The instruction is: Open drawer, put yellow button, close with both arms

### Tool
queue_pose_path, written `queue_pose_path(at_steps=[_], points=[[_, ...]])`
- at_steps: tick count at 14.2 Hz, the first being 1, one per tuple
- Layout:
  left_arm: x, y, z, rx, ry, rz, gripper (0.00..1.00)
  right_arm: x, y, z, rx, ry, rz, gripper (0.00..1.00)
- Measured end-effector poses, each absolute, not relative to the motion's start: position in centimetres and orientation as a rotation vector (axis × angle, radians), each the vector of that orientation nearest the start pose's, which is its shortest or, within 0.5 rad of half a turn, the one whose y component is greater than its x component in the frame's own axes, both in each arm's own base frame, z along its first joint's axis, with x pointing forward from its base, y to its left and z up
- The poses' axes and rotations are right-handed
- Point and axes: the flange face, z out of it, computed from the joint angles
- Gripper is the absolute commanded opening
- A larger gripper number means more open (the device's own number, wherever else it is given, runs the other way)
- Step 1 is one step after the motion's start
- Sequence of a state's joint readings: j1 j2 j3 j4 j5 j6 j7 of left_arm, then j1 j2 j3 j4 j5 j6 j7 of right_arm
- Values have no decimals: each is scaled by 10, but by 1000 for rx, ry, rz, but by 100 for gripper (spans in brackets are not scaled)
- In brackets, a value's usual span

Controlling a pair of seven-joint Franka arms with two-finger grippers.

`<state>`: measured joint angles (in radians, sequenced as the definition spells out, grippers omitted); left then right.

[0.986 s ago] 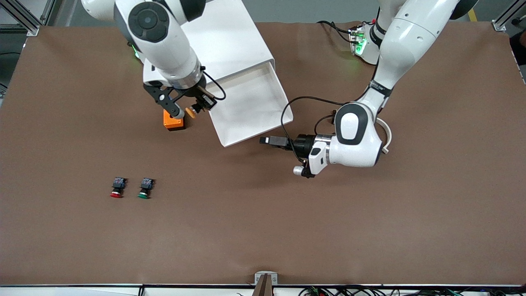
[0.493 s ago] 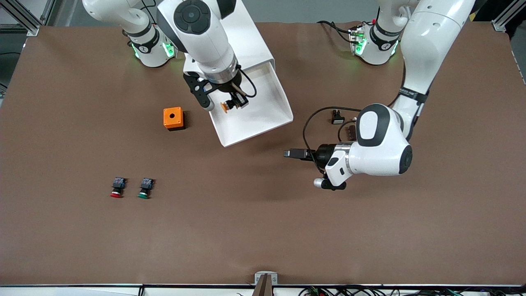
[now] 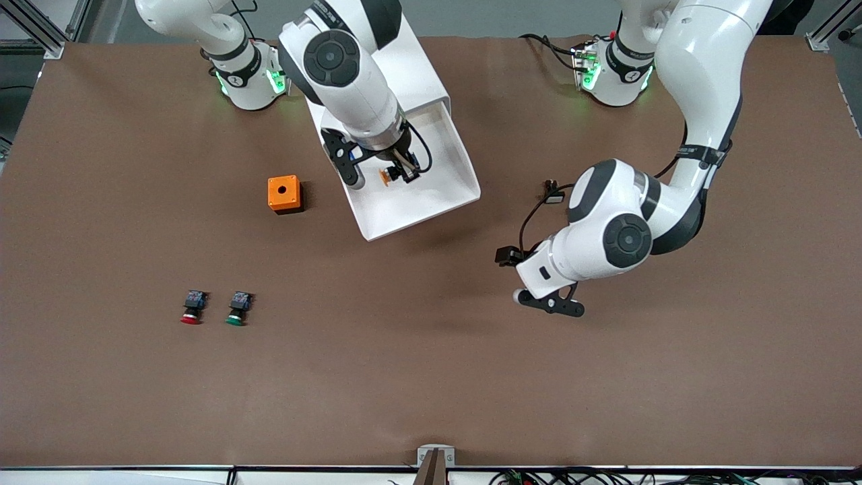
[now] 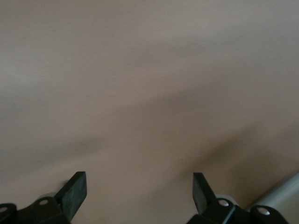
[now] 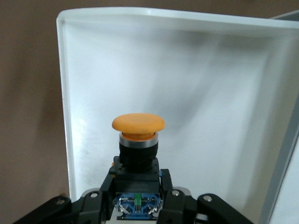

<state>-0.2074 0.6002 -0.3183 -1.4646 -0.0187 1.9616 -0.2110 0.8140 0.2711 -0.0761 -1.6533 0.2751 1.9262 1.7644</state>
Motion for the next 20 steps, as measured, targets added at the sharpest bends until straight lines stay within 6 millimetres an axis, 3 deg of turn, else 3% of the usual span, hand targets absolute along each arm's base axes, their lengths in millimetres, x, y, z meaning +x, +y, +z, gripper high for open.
queue_pose_path(at_steps=[3, 6, 9, 13, 16, 17, 18, 20], points=[[623, -314, 337, -3112, 509, 188, 100, 459, 450, 444, -2571, 1670, 354, 30], [631, -308, 351, -3065, 456, 132, 100, 459, 454, 432, -2574, 1695, 360, 30], [640, -301, 362, -3086, 168, 85, 100, 460, 457, 419, -2574, 1715, 363, 30], [635, -315, 367, -3073, -330, 60, 100, 457, 464, 401, -2597, 1722, 370, 31], [624, -339, 368, -3055, -509, 45, 100, 454, 468, 401, -2600, 1716, 369, 55], [622, -344, 368, -3060, -532, 48, 100, 454, 468, 401, -2598, 1717, 368, 83], [621, -348, 368, -3073, -548, 56, 100, 455, 468, 401, -2597, 1718, 368, 100], [617, -358, 367, -3101, -555, 79, 100, 457, 467, 403, -2591, 1721, 364, 100]])
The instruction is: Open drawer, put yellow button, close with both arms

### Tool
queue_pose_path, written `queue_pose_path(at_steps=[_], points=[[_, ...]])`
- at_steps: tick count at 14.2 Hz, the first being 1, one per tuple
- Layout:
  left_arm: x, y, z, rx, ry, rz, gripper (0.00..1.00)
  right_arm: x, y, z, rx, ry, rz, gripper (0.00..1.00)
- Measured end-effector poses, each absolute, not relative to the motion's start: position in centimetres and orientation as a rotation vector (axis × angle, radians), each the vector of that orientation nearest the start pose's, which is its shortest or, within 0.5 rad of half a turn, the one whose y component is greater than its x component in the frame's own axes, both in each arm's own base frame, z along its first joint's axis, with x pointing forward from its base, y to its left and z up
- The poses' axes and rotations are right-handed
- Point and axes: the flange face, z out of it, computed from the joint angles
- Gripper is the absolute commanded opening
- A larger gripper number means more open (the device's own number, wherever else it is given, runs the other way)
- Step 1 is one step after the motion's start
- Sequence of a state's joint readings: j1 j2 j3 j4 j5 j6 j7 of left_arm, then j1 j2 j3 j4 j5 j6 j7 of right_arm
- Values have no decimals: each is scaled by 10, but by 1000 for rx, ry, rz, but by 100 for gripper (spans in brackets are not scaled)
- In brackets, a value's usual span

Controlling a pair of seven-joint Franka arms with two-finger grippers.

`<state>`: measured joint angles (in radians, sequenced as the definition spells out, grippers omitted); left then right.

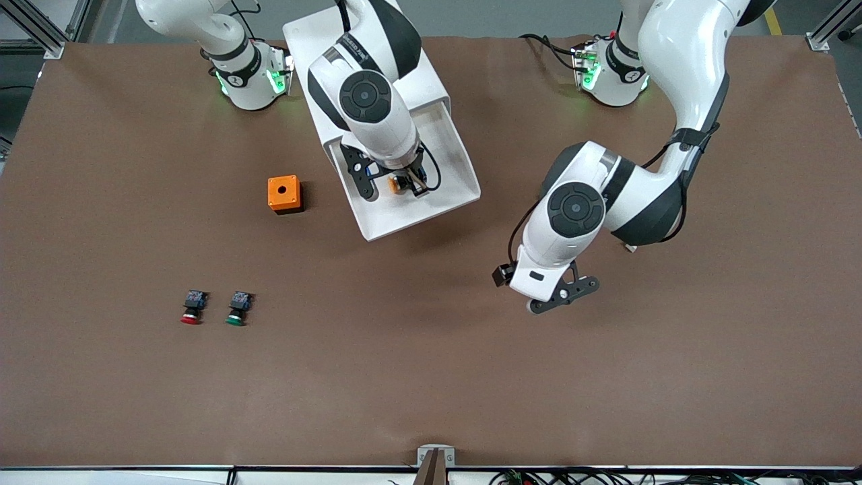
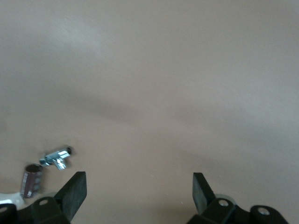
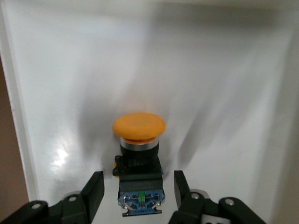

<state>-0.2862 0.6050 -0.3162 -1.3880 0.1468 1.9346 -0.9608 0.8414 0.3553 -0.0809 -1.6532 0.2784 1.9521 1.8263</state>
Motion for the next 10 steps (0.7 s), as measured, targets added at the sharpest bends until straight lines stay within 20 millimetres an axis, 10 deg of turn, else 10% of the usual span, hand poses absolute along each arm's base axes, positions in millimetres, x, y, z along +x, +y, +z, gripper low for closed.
queue_pose_path(at_steps=[5, 10], points=[[600, -393, 362, -3177, -559, 158, 100, 475, 459, 447, -2548, 1716, 346, 100], [569, -441, 350, -3188, -599, 214, 100, 529, 388, 536, -2499, 1737, 350, 100]])
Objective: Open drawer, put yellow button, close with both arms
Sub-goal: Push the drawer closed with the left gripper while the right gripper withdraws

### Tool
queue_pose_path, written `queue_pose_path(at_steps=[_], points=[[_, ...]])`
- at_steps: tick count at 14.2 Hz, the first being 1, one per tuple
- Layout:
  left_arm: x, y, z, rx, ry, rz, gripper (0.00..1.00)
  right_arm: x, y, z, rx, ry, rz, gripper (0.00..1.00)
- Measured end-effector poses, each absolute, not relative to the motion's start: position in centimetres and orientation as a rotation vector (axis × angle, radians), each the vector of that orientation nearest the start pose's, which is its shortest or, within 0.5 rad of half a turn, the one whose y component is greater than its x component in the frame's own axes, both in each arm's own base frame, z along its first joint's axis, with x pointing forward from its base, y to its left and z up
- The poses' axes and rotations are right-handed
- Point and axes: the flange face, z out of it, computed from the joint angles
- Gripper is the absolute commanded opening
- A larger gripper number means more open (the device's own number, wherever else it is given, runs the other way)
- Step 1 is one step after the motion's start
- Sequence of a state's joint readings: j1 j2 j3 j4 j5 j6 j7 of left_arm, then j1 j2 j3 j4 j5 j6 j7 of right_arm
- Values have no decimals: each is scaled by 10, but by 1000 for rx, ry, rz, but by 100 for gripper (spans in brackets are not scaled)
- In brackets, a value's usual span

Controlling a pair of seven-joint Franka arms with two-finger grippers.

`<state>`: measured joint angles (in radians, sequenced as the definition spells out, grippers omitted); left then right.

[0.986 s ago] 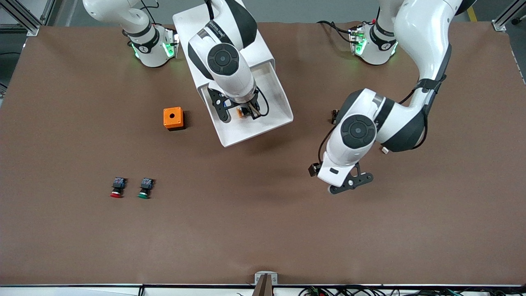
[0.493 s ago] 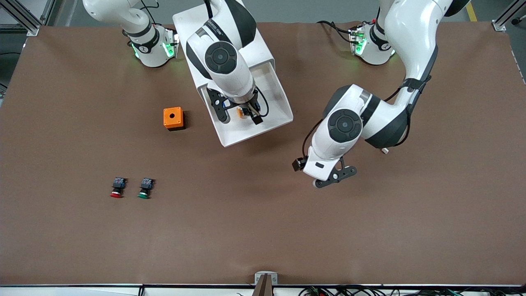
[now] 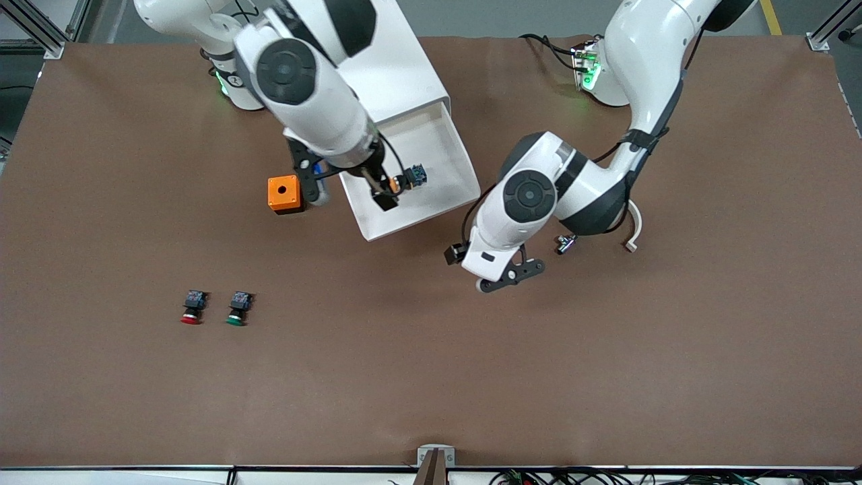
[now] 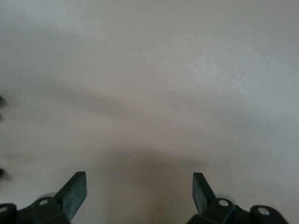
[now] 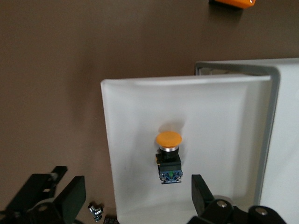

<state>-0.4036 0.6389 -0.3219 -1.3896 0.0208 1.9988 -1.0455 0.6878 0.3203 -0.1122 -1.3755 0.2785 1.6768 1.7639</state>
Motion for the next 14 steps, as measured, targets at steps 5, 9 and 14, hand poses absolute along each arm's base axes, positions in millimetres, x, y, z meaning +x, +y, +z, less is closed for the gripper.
queue_pose_path(at_steps=[5, 9, 14], points=[[537, -480, 350, -3174, -624, 226, 100, 556, 298, 580, -2646, 1436, 344, 100], [523, -495, 350, -3177, -604, 236, 100, 575, 223, 587, -2766, 1162, 365, 100], [499, -519, 350, -3177, -588, 261, 100, 590, 156, 580, -2964, 851, 296, 100]])
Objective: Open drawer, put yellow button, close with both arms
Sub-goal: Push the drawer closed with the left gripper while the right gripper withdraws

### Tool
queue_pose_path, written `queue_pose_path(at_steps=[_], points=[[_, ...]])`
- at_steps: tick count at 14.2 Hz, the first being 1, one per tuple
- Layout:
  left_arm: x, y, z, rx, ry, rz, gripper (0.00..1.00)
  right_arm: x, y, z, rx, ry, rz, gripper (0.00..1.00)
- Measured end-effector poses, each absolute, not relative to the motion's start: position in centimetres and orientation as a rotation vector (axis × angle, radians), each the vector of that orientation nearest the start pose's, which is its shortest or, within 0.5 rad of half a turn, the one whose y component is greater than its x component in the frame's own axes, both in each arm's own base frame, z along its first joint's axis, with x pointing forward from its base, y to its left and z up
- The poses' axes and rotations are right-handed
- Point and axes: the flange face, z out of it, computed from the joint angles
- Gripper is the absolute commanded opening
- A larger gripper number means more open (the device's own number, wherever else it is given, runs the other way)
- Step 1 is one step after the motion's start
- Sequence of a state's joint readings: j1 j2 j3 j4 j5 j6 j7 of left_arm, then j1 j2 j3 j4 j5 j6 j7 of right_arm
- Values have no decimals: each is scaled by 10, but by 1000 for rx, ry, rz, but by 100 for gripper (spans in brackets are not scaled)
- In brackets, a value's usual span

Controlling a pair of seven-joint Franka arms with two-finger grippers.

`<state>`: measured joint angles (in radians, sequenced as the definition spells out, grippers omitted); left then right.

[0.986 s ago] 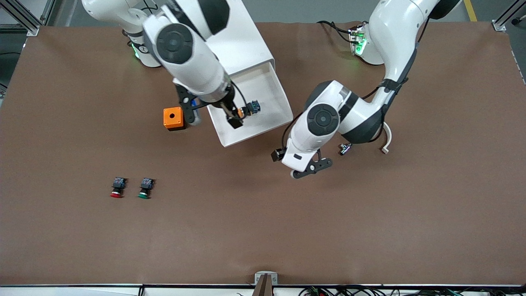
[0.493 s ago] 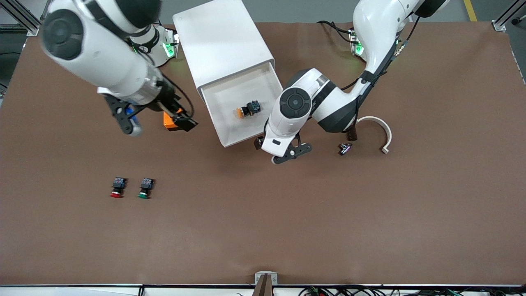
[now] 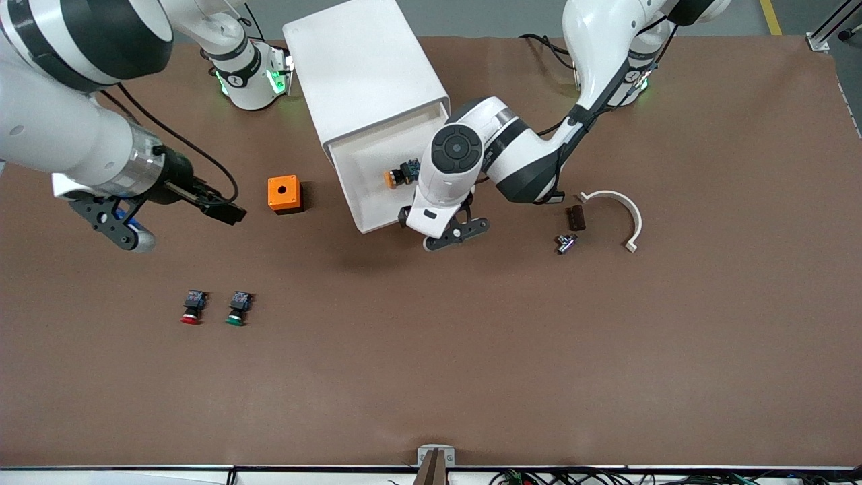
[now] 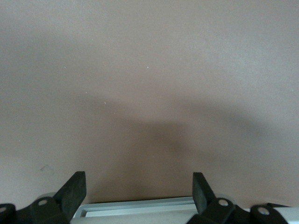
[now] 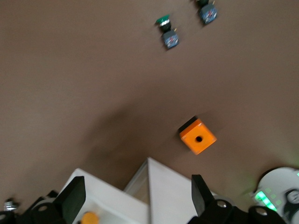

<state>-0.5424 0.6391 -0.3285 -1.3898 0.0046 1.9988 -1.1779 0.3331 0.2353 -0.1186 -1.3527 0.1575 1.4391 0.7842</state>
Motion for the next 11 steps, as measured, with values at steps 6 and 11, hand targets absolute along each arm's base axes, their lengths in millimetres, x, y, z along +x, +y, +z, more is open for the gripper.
queue_pose_path(at_steps=[6, 11], points=[[459, -554, 351, -3166, -623, 324, 100, 596, 33, 583, -3057, 449, 249, 100], [426, -578, 355, -3163, -629, 372, 100, 587, -31, 595, -3087, 263, 185, 100]])
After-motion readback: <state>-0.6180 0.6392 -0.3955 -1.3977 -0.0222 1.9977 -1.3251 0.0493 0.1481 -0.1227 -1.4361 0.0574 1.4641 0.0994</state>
